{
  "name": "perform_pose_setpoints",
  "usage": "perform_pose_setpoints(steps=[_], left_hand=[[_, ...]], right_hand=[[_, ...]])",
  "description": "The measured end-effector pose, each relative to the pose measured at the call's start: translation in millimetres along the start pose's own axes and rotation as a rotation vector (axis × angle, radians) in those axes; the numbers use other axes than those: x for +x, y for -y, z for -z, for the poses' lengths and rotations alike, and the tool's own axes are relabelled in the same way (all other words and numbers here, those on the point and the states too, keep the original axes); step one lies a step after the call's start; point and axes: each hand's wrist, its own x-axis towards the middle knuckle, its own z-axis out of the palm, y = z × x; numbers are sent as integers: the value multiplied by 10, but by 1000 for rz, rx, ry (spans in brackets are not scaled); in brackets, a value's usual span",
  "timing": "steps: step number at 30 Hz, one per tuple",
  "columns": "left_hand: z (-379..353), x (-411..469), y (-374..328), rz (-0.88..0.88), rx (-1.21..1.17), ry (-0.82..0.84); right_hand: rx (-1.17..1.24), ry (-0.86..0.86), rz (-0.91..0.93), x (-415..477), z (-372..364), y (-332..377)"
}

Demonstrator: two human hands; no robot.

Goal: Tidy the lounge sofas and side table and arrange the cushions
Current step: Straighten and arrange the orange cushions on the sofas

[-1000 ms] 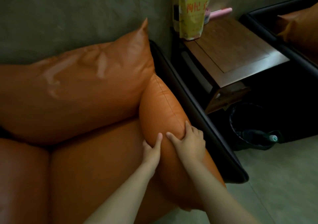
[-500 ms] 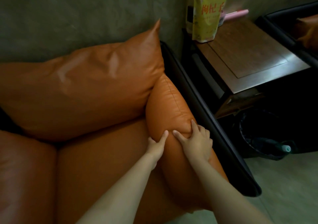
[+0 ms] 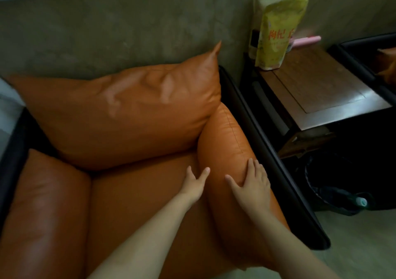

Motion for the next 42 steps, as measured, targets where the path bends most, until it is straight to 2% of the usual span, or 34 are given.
perform_pose_setpoints(steps=[5,9,14,20,22,25,32,42], left_hand=[[503,59,-12,-37,-37,-113],[882,173,16,-106,81,-263],[1450,404,-109,-340,559,-491],[2019,869,-232,-559,1003,-615],[2175,1063,-219,-683,1129,-595],[2327,1318,-167,-738,1266,-488],[2405,1781,-202,-691,1219,-485],[2517,2260,-440,-625,1234,-508]], right_hand=[[21,18,132,-35,-93,412],[25,39,275,-40,-229,792],[-6,15,404,182,-324,1343],[-91,-42,517,615,-494,1951],[-62,-70,522,775,-549,2141],[-62,-57,548,951,-654,2351],[-139,18,543,1362,-969,2459],[-124,131,533,1983,-1138,2626]])
